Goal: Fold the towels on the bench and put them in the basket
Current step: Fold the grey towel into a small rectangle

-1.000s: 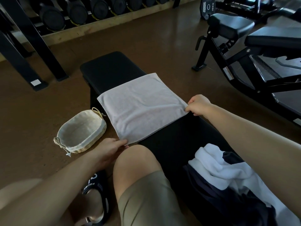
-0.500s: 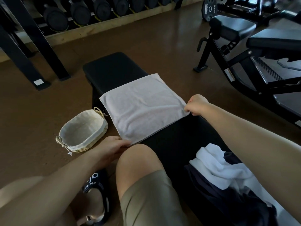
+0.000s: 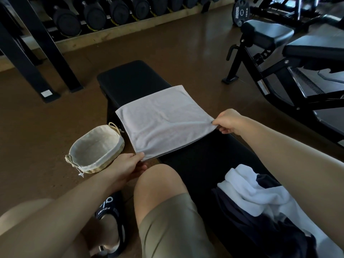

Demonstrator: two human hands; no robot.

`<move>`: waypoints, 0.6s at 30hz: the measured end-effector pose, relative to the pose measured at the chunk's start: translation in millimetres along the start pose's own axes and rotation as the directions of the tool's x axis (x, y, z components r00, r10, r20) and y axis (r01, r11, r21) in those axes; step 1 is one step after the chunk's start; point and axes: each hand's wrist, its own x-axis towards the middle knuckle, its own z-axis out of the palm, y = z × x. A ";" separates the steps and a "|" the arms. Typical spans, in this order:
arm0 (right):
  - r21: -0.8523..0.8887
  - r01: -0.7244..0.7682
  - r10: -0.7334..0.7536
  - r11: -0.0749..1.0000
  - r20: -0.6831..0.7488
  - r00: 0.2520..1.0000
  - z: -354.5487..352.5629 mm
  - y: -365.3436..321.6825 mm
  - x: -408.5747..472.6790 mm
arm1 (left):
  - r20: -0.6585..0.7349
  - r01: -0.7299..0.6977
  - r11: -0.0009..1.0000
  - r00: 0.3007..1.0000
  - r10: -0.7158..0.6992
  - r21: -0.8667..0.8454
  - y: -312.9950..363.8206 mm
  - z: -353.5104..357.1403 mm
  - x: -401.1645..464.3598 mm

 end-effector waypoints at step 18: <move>0.275 -0.069 0.088 0.959 -0.056 0.995 0.7 18.4 -0.8 | -0.086 -0.032 0.999 0.996 0.028 -0.043 -2.2 0.5 1.8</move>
